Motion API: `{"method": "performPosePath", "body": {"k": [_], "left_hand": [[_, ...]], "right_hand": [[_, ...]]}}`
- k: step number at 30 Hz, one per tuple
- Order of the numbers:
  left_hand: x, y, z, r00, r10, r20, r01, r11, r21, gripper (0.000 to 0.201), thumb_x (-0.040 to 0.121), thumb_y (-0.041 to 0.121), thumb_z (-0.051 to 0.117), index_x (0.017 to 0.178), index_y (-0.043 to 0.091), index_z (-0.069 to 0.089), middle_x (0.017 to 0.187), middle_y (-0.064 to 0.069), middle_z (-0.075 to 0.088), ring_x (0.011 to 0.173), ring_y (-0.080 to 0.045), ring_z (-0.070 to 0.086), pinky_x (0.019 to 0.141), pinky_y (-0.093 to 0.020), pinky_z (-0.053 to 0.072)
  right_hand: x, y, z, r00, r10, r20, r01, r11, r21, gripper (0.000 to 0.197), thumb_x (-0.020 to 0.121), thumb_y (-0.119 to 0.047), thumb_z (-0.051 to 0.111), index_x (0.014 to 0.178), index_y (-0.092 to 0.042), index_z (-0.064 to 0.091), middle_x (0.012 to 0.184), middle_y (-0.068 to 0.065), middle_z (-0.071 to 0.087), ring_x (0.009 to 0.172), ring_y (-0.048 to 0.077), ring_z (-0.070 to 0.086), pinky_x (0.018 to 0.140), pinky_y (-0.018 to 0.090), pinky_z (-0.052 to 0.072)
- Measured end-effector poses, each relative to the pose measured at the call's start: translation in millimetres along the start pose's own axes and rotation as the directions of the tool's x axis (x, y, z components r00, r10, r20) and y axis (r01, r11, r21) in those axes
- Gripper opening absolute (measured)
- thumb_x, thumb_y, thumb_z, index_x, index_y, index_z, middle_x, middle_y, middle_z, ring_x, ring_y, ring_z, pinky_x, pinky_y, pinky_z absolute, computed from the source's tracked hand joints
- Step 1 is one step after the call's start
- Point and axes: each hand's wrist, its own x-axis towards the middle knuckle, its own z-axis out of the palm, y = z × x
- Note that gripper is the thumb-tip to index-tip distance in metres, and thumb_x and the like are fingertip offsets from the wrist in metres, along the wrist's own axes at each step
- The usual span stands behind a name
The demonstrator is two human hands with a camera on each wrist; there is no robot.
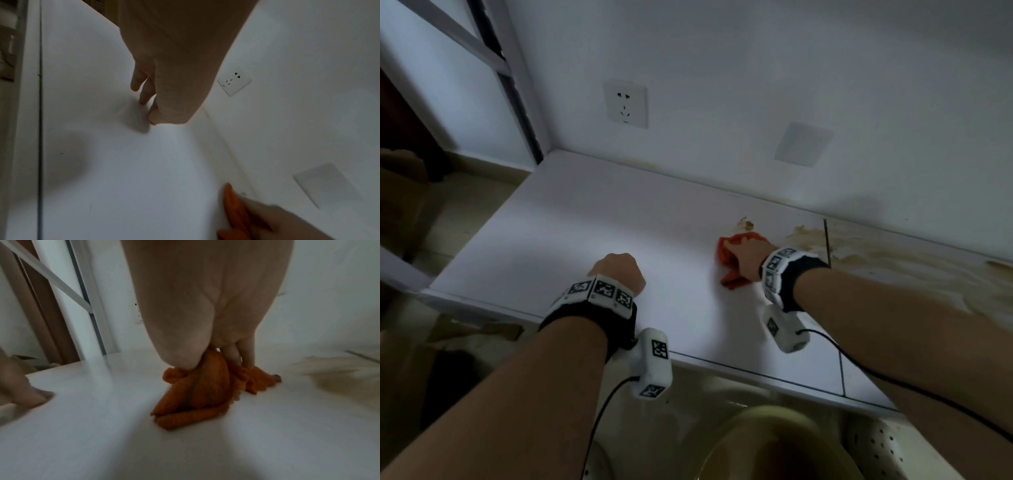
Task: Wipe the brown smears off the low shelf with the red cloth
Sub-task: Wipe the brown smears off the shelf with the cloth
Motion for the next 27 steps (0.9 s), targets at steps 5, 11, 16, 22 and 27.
{"method": "performPosePath", "body": {"k": [5, 11, 16, 22, 27], "left_hand": [[-5.4, 5.3, 0.5, 1.0, 0.022, 0.012, -0.022, 0.999, 0.041, 0.02, 0.088, 0.007, 0.045, 0.069, 0.005, 0.05, 0.086, -0.009, 0.055, 0.086, -0.026, 0.057, 0.077, -0.028, 0.046], [-10.1, 0.6, 2.5, 1.0, 0.027, 0.016, -0.027, 0.999, 0.04, 0.03, 0.086, 0.004, 0.045, 0.058, 0.009, 0.04, 0.067, -0.004, 0.047, 0.078, -0.024, 0.053, 0.074, -0.028, 0.047], [-6.5, 0.0, -1.3, 0.999, 0.026, 0.043, -0.028, 0.998, 0.058, 0.028, 0.086, 0.005, 0.045, 0.059, 0.01, 0.041, 0.064, -0.002, 0.044, 0.079, -0.024, 0.052, 0.073, -0.027, 0.045], [-6.9, 5.0, -10.0, 0.998, 0.033, 0.06, -0.04, 0.991, 0.126, 0.026, 0.085, 0.007, 0.046, 0.06, 0.009, 0.042, 0.065, -0.002, 0.043, 0.077, -0.023, 0.051, 0.07, -0.026, 0.043], [-1.3, 6.7, -16.8, 0.998, 0.039, 0.052, -0.046, 0.99, 0.134, 0.014, 0.085, 0.006, 0.045, 0.071, 0.008, 0.048, 0.078, -0.003, 0.049, 0.083, -0.024, 0.054, 0.076, -0.028, 0.045]], "right_hand": [[-24.2, -21.6, 16.1, 0.994, -0.103, 0.047, 0.107, 0.991, -0.076, 0.042, 0.089, -0.033, 0.062, 0.126, -0.019, 0.051, 0.128, 0.006, 0.054, 0.115, 0.025, 0.054, 0.098, 0.024, 0.039], [3.5, -42.0, 24.3, 0.99, -0.095, 0.104, 0.085, 0.992, 0.097, 0.069, 0.087, -0.018, 0.063, 0.147, -0.028, 0.03, 0.143, 0.01, 0.045, 0.124, 0.028, 0.051, 0.098, 0.035, 0.044], [27.4, -28.0, 21.3, 0.994, -0.082, 0.072, 0.077, 0.995, 0.069, 0.069, 0.095, -0.017, 0.048, 0.152, -0.028, 0.011, 0.16, 0.006, 0.003, 0.147, 0.029, 0.012, 0.118, 0.037, 0.014], [9.9, 0.1, 4.2, 0.998, 0.033, 0.062, -0.034, 0.999, 0.011, 0.091, 0.074, -0.045, 0.075, 0.147, -0.02, 0.026, 0.155, 0.01, 0.022, 0.142, 0.03, 0.024, 0.116, 0.034, 0.02], [-12.4, -13.6, 4.2, 0.994, 0.003, 0.11, 0.005, 0.997, -0.074, 0.062, 0.085, -0.042, 0.065, 0.136, -0.016, 0.043, 0.139, 0.009, 0.046, 0.121, 0.025, 0.048, 0.104, 0.031, 0.038]]}}
